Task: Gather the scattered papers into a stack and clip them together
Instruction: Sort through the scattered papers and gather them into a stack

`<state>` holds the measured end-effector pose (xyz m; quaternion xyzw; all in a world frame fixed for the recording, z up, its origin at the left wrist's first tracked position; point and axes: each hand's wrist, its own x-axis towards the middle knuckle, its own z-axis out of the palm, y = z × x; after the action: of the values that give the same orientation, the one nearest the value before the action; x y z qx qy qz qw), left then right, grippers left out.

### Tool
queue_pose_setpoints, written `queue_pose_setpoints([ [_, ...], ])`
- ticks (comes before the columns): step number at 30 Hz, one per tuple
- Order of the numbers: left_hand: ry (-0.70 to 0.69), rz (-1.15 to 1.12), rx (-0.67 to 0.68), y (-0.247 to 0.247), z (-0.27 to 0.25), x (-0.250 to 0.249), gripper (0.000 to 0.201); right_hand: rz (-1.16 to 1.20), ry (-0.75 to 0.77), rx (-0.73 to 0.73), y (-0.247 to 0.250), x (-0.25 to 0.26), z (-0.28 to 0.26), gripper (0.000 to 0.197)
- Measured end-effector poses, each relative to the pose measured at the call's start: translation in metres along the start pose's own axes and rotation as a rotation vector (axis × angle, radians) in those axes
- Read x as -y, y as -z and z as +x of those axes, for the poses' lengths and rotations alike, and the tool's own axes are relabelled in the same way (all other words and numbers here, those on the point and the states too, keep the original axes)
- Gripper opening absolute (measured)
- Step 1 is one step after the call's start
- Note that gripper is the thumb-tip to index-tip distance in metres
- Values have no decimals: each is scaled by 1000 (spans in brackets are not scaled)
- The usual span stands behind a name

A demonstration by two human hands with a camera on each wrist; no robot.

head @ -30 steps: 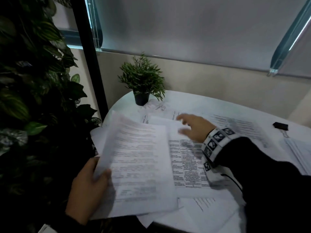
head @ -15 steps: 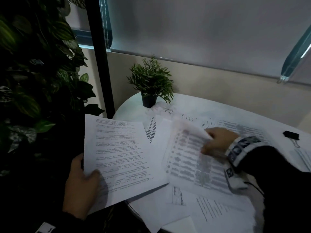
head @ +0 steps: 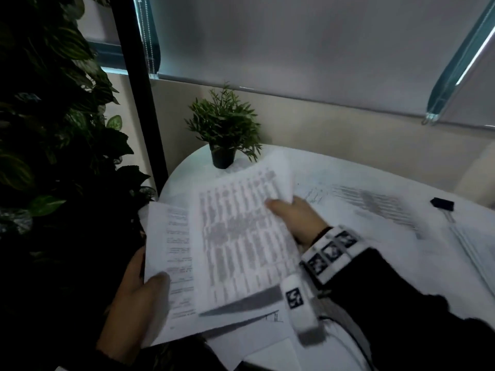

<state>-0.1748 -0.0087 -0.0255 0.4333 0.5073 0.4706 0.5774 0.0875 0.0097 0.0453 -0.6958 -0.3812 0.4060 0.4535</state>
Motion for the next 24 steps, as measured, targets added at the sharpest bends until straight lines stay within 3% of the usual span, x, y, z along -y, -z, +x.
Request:
queue_pose_setpoints([
  [1,82,-77,-8,-2,0,-1,36,-108,-33,42,-16,-11,-4,56],
  [3,194,-105,0,-5,-1,2,51,-244,-85,141,-39,-23,-16,63],
  [5,151,92,-40,-8,-5,-3,47,-367,-59,292,-47,-22,-24,73],
  [8,58,348,-86,-5,-4,-1,46,-766,146,375,-21,-6,-16,48],
  [9,62,382,-110,-2,-2,-1,47,-904,202,383,-7,-4,-10,49],
  [13,33,438,-219,2,2,-8,44,-1444,190,412,40,-26,0,88],
  [17,0,381,-204,3,2,-5,44,-1347,99,330,57,-40,10,67],
  [19,-27,369,-198,1,0,-7,43,-1365,139,304,64,-41,12,58],
  [21,-51,348,-195,1,-1,-7,43,-1377,176,312,70,-47,13,75],
  [24,-67,334,-193,3,1,-4,43,-1357,99,457,79,-53,10,126],
])
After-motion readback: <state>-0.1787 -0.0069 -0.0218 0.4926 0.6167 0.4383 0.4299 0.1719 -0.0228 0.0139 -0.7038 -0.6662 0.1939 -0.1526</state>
